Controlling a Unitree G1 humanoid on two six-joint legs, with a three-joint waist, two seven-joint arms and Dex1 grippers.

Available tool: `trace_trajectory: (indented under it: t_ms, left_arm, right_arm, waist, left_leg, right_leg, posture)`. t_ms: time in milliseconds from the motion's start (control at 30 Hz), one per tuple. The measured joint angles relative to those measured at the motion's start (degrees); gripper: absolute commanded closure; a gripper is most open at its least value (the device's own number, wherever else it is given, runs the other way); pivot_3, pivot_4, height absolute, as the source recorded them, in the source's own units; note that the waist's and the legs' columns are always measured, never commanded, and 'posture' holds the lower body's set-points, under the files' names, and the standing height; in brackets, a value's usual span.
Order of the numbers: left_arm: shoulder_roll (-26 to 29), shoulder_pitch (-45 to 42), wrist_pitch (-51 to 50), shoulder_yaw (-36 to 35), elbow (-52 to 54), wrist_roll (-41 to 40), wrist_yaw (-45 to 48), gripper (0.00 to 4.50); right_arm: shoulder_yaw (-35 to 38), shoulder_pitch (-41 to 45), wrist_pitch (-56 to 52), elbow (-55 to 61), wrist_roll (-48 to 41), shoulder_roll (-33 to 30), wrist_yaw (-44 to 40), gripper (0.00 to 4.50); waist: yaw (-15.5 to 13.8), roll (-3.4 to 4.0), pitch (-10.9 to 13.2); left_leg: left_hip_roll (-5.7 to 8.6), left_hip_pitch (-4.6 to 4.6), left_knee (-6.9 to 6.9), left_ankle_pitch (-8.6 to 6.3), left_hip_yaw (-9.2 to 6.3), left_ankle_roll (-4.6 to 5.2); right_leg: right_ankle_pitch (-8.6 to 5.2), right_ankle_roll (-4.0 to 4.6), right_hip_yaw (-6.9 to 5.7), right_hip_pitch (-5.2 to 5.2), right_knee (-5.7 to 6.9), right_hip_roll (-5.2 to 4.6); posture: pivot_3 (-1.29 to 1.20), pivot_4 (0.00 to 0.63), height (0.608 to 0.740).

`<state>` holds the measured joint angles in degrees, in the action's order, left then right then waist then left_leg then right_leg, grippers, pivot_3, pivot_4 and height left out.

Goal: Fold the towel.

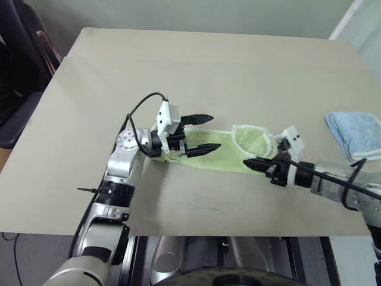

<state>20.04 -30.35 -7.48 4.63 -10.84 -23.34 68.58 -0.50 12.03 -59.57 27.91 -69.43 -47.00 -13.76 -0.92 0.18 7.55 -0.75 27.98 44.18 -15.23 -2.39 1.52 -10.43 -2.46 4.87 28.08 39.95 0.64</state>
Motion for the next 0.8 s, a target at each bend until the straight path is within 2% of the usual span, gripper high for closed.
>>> trace_trajectory:
  t_ms: [500, 633, 800]
  left_arm:
    - [0.0, 0.2, 0.0, 0.0, 0.4, 0.0, -0.2, 0.00]
    - [-0.1, 0.2, 0.0, 0.0, 0.4, 0.0, -0.3, 0.00]
    - [-0.2, 0.2, 0.0, 0.0, 0.4, 0.0, -0.3, 0.00]
  right_arm:
    - [-3.8, 3.3, -1.3, -0.4, 10.7, 5.1, -3.6, 4.47]
    - [-3.0, 2.9, -1.2, -0.3, 11.5, 5.9, -4.8, 3.55]
    - [0.0, 1.9, -0.9, 1.4, 10.2, 5.9, -7.3, 1.79]
  waist:
    - [0.0, 0.00, 0.0]
    - [0.0, 0.00, 0.0]
    - [0.0, 0.00, 0.0]
  left_leg:
    - [0.00, 0.00, -0.03, 0.04, -0.01, -0.06]
    - [0.00, 0.01, -0.03, 0.05, -0.01, -0.07]
    - [0.00, 0.01, -0.04, 0.05, 0.00, -0.08]
  right_leg:
    - [0.11, 0.24, -0.01, 0.02, 0.00, 0.00]
    - [0.11, 0.25, -0.01, 0.03, 0.00, 0.00]
    - [0.10, 0.28, -0.01, 0.03, 0.00, 0.01]
  posture:
    - [0.00, 0.150, 0.697]
    - [0.00, 0.150, 0.697]
    - [0.00, 0.150, 0.697]
